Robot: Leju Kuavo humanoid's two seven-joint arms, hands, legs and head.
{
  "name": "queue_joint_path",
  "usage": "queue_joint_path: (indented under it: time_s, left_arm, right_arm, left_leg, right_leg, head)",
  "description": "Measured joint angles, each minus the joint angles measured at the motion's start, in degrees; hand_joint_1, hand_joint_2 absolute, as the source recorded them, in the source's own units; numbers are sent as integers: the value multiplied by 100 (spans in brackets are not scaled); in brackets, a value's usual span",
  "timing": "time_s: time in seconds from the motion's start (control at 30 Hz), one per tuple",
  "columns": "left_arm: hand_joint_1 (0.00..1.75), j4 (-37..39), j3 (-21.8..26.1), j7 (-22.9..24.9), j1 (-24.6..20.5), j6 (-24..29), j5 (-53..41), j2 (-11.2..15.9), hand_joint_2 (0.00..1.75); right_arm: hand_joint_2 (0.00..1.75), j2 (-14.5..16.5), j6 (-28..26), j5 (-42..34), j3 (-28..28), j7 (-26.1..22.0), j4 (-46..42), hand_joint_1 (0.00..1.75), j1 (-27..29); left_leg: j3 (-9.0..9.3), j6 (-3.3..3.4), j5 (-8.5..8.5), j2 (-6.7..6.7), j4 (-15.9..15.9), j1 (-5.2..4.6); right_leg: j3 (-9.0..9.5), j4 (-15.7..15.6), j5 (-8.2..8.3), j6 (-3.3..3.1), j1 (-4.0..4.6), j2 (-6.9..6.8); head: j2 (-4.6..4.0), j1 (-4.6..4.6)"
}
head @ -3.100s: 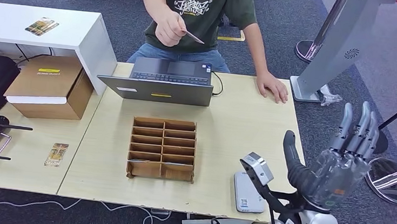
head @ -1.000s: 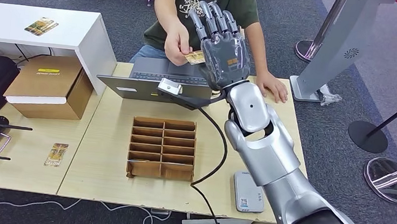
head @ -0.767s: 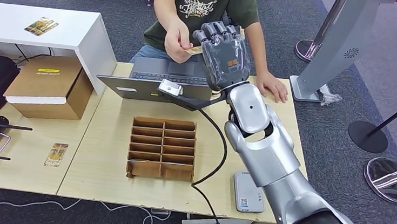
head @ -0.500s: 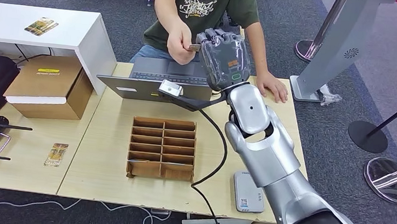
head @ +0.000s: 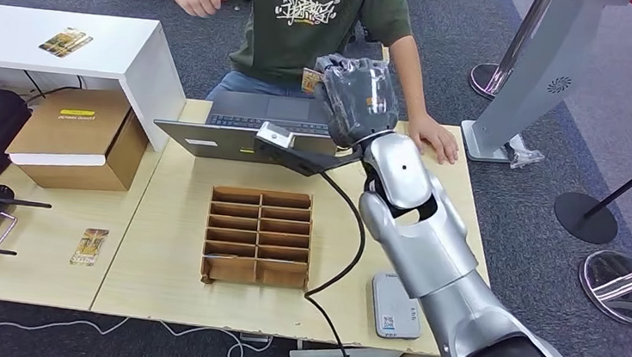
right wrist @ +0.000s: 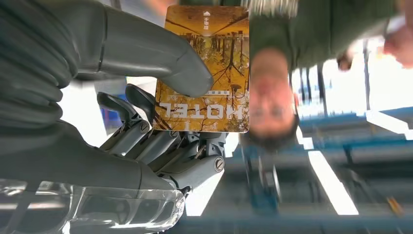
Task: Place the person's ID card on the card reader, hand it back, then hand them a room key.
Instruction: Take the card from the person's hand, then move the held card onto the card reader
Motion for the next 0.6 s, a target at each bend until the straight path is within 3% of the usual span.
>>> queue_joint_path:
  time_s: [0.17,0.3,0.43,0.6]
  left_arm:
    - [0,0,0,0,-8,0,44,21,0]
    - [0,0,0,0,-25,10,83,41,0]
    - [0,0,0,-10,-28,73,139,49,0]
    - [0,0,0,-17,-23,136,192,48,0]
  right_arm:
    - [175,151,1440,-3033,-727,65,183,175,0]
    - [175,178,2145,-4888,-1264,147,535,175,-74]
    - [175,177,2387,-5814,-1476,172,895,175,-188]
    - [175,176,2388,-6120,-1468,166,1147,175,-288]
  left_leg:
    - [0,0,1,-1,0,0]
    - [-1,2,2,-1,1,-1]
    - [-1,2,2,0,1,-1]
    - [-1,2,2,0,1,0]
  right_leg:
    - [1,0,1,0,0,-1]
    - [1,0,3,0,0,0]
    - [1,0,3,0,0,1]
    - [0,0,3,0,0,0]
  head:
    - [0,-1]
    - [0,0]
    - [0,-1]
    - [0,0]
